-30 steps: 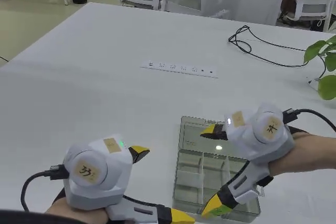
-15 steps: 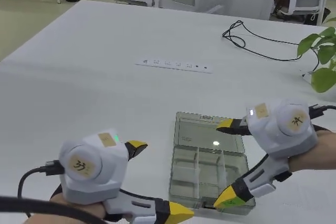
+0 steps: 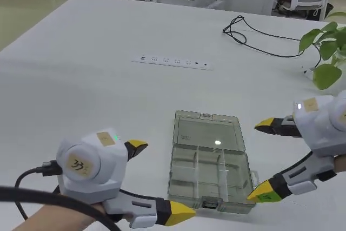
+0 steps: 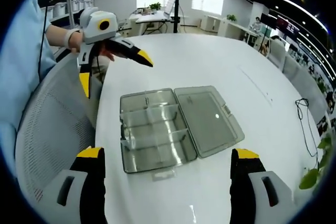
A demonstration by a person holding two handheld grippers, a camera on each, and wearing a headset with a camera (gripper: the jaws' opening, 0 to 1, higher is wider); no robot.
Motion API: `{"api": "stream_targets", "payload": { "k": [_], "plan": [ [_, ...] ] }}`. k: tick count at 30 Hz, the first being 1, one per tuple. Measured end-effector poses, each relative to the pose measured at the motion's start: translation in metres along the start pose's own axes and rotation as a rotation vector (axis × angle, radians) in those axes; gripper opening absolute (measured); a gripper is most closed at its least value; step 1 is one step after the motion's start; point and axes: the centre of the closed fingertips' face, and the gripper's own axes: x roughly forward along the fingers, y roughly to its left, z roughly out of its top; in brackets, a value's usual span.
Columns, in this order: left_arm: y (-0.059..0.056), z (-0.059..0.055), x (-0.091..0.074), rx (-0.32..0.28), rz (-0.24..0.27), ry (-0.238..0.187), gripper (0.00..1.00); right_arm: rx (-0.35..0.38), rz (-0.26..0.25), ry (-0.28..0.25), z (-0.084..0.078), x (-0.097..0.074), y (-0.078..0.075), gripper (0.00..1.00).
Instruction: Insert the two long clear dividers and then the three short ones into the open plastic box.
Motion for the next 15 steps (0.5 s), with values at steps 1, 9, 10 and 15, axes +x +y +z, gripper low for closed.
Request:
{"api": "stream_targets", "payload": {
  "k": [1, 9, 10, 15],
  "plan": [
    [0.000, 0.000, 0.000, 0.003, 0.000, 0.001, 1.00, 0.003, -0.004, 0.008, -0.004, -0.002, -0.001, 1.00],
    [0.000, -0.001, 0.000, 0.001, 0.001, 0.003, 1.00, 0.050, -0.005, 0.095, -0.043, -0.015, 0.001, 0.97],
    [0.000, -0.001, 0.000, 0.000, 0.001, 0.003, 1.00, 0.052, -0.007, 0.101, -0.047, -0.017, 0.002, 0.97],
    [0.000, -0.002, 0.000, 0.001, -0.002, 0.008, 1.00, 0.046, -0.003, 0.167, -0.068, -0.021, 0.003, 0.95]
  ]
}}
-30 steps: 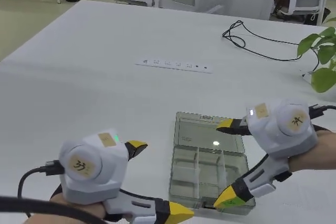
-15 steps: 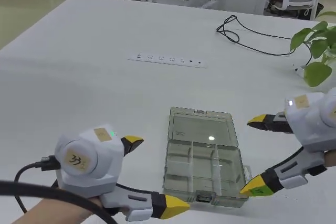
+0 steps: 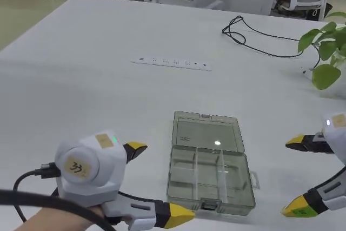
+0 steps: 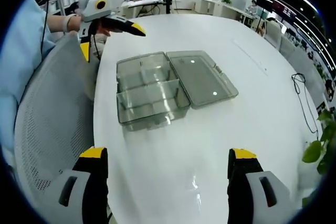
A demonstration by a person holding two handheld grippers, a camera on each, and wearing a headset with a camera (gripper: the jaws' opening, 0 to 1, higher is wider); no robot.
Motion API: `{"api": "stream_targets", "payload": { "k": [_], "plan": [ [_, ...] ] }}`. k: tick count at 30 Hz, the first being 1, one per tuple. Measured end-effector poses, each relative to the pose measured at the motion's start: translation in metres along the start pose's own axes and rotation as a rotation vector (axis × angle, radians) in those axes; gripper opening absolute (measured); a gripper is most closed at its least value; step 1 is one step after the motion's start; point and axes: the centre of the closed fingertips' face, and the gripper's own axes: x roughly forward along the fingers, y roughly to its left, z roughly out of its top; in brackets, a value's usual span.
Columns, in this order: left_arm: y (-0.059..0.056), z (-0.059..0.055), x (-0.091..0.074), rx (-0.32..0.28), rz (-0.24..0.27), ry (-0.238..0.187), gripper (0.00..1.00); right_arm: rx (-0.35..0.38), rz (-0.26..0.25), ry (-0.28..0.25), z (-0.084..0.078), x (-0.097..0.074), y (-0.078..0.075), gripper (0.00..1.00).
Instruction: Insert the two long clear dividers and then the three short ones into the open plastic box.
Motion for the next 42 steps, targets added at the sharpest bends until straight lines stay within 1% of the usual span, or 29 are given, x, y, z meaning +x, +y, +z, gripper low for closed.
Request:
{"api": "stream_targets", "payload": {
  "k": [2, 5, 10, 12, 14, 16, 18, 20, 21, 24, 26, 29, 36, 40, 42],
  "plan": [
    [0.001, 0.000, 0.000, 0.001, 0.002, 0.003, 1.00, 0.000, 0.007, 0.016, -0.006, 0.001, 0.000, 0.94],
    [0.001, 0.000, -0.001, 0.001, 0.002, 0.003, 1.00, -0.024, 0.001, 0.053, -0.016, 0.001, -0.003, 0.90],
    [0.001, -0.001, -0.001, -0.003, 0.003, 0.005, 1.00, -0.030, 0.022, 0.095, -0.027, 0.003, -0.007, 0.82],
    [0.001, -0.002, -0.002, -0.002, 0.003, 0.007, 1.00, -0.064, 0.020, 0.126, -0.033, 0.005, -0.009, 0.76],
    [0.000, -0.001, -0.002, -0.003, 0.002, 0.008, 1.00, -0.077, 0.020, 0.155, -0.039, 0.007, -0.011, 0.72],
    [0.000, -0.001, -0.003, 0.002, 0.009, 0.008, 1.00, -0.098, 0.034, 0.173, -0.044, 0.009, -0.009, 0.67],
    [0.001, 0.000, -0.005, -0.004, 0.012, 0.004, 1.00, -0.112, 0.038, 0.192, -0.049, 0.011, -0.009, 0.62],
    [0.002, -0.002, -0.005, -0.003, 0.017, 0.010, 1.00, -0.121, 0.037, 0.204, -0.056, 0.013, -0.018, 0.59],
    [0.002, -0.002, -0.006, 0.000, 0.019, 0.014, 1.00, -0.129, 0.037, 0.211, -0.056, 0.010, -0.020, 0.58],
    [0.004, -0.001, -0.007, -0.002, 0.027, 0.009, 1.00, -0.148, 0.038, 0.216, -0.057, 0.011, -0.021, 0.55],
    [0.006, 0.000, -0.007, -0.005, 0.035, 0.007, 1.00, -0.172, 0.045, 0.237, -0.060, 0.013, -0.022, 0.51],
    [0.006, 0.001, -0.006, -0.005, 0.037, 0.003, 1.00, -0.177, 0.052, 0.245, -0.060, 0.016, -0.019, 0.49],
    [0.005, -0.001, -0.005, -0.010, 0.037, 0.004, 1.00, -0.209, 0.064, 0.272, -0.061, 0.021, -0.015, 0.44],
    [0.005, -0.001, -0.004, -0.013, 0.041, 0.004, 1.00, -0.204, 0.063, 0.271, -0.060, 0.024, -0.015, 0.44],
    [0.005, -0.001, -0.003, -0.012, 0.039, 0.006, 1.00, -0.194, 0.078, 0.275, -0.060, 0.025, -0.012, 0.42]
  ]
}}
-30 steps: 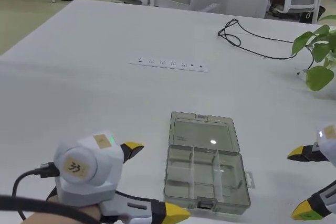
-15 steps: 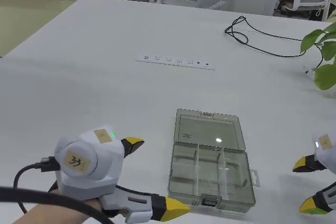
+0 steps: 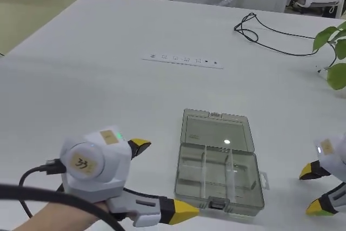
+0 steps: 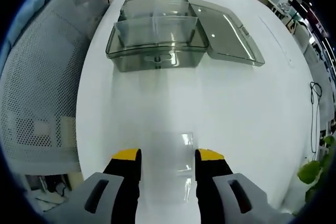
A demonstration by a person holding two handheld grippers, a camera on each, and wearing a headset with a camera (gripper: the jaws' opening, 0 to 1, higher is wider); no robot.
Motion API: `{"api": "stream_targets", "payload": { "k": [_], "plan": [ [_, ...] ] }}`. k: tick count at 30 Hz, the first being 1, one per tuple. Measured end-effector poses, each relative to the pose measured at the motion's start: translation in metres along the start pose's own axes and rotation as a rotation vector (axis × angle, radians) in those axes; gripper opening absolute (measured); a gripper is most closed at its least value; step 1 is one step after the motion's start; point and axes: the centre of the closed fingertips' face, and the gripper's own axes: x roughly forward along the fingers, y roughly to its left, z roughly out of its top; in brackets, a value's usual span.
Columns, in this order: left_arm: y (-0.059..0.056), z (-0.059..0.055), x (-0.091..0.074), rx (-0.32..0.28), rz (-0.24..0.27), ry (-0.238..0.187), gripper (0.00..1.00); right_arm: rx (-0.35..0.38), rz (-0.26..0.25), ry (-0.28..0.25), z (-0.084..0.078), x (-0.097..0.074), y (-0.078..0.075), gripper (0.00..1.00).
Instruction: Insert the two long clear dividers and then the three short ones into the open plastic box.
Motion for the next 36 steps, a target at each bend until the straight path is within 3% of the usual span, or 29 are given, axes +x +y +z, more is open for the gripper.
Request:
{"api": "stream_targets", "payload": {
  "k": [6, 18, 36],
  "plan": [
    [-0.0013, 0.0005, 0.0036, 0.001, -0.011, -0.002, 1.00, -0.010, 0.018, 0.006, 0.0001, 0.0006, 0.0008, 0.39],
    [-0.0032, 0.0035, 0.0041, 0.000, -0.024, -0.008, 0.99, -0.083, 0.036, 0.077, -0.0064, 0.0025, -0.0063, 0.33],
    [-0.0026, 0.0084, 0.0049, -0.037, -0.009, -0.046, 0.97, -0.054, 0.013, 0.080, -0.0068, 0.0053, -0.0059, 0.32]
  ]
}}
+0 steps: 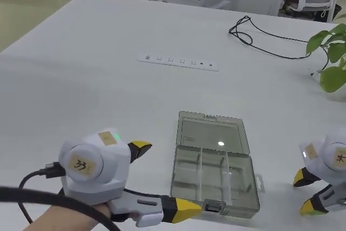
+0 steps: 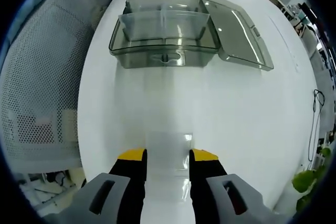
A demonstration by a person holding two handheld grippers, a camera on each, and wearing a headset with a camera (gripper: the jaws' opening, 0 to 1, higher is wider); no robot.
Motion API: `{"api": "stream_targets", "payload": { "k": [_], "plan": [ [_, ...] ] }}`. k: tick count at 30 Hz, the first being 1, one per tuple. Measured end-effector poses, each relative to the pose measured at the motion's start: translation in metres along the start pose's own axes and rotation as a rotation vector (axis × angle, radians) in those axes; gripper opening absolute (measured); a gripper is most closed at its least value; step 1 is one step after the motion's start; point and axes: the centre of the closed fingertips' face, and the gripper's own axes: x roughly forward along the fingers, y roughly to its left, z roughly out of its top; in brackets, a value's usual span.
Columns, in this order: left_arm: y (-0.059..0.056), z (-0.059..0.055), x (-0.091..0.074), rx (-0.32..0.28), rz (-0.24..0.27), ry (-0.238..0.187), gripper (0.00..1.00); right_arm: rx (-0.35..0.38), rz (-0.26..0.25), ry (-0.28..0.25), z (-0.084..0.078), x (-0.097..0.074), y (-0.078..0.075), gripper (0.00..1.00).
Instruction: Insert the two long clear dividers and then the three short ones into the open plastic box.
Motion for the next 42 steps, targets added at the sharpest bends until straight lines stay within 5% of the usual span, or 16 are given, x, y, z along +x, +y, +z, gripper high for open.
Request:
{"api": "stream_targets", "payload": {
  "k": [12, 20, 35, 42],
  "plan": [
    [0.000, -0.001, 0.002, -0.021, -0.004, 0.006, 0.96, 0.058, -0.058, -0.059, 0.014, -0.007, -0.005, 0.32],
    [-0.003, -0.002, 0.004, -0.090, -0.013, 0.000, 0.89, 0.115, -0.159, -0.141, 0.026, -0.028, -0.016, 0.32],
    [-0.009, 0.011, 0.018, -0.214, -0.049, -0.011, 0.73, 0.010, -0.263, -0.281, 0.093, -0.071, -0.010, 0.32],
    [-0.021, 0.015, 0.034, -0.290, -0.106, 0.023, 0.70, -0.062, -0.285, -0.322, 0.123, -0.081, -0.008, 0.32]
  ]
}}
